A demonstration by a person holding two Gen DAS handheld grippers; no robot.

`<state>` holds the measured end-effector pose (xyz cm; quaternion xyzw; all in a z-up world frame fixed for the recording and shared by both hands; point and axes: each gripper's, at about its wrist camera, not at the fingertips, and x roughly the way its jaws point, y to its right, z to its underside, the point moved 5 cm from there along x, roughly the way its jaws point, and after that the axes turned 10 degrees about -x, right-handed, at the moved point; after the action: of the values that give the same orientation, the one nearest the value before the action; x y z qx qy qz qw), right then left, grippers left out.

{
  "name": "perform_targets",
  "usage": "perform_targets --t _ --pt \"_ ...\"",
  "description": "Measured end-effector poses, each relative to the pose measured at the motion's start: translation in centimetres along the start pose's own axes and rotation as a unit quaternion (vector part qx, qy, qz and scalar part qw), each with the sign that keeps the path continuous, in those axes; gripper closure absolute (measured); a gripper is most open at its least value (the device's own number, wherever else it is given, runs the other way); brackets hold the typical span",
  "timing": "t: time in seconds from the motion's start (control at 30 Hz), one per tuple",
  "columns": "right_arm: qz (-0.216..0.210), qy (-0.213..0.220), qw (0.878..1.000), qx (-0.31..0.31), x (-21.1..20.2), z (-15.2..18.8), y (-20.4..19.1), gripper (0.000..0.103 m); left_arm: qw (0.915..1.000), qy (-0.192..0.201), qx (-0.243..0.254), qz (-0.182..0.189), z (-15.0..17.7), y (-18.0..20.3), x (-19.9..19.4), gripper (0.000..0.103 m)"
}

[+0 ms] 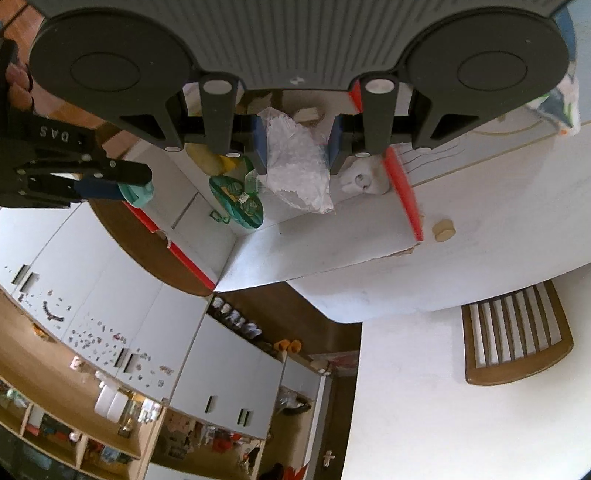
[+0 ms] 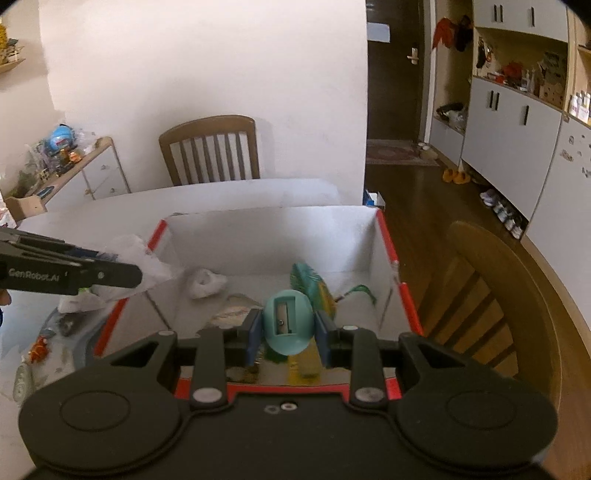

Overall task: Organize objects
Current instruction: 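Lower the bubble-wrap bag and teal sharpener into the red box with both tools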

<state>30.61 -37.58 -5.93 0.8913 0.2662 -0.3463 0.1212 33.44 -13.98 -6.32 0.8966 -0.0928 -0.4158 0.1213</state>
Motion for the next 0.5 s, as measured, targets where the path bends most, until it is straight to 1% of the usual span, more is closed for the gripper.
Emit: perform_targets --t 0.17,0.37,0.5 --pt "-0.011 -0.018 1.000 0.006 1.8 0.2 0.9 0.074 0.9997 -0.018 0.001 -0.016 -0.6 1.0 3.1 0.070" --pt "-0.030 -0.040 0.999 -0.017 4.2 0.5 -0.1 0.074 0.9985 -0.034 0.021 -0.036 -0.9 2.2 6.4 0.070" --pt "-0.043 -0.056 0.997 -0.022 5.7 0.8 -0.3 0.074 0.9979 -0.040 0.028 -0.041 -1.2 2.8 8.2 0.070"
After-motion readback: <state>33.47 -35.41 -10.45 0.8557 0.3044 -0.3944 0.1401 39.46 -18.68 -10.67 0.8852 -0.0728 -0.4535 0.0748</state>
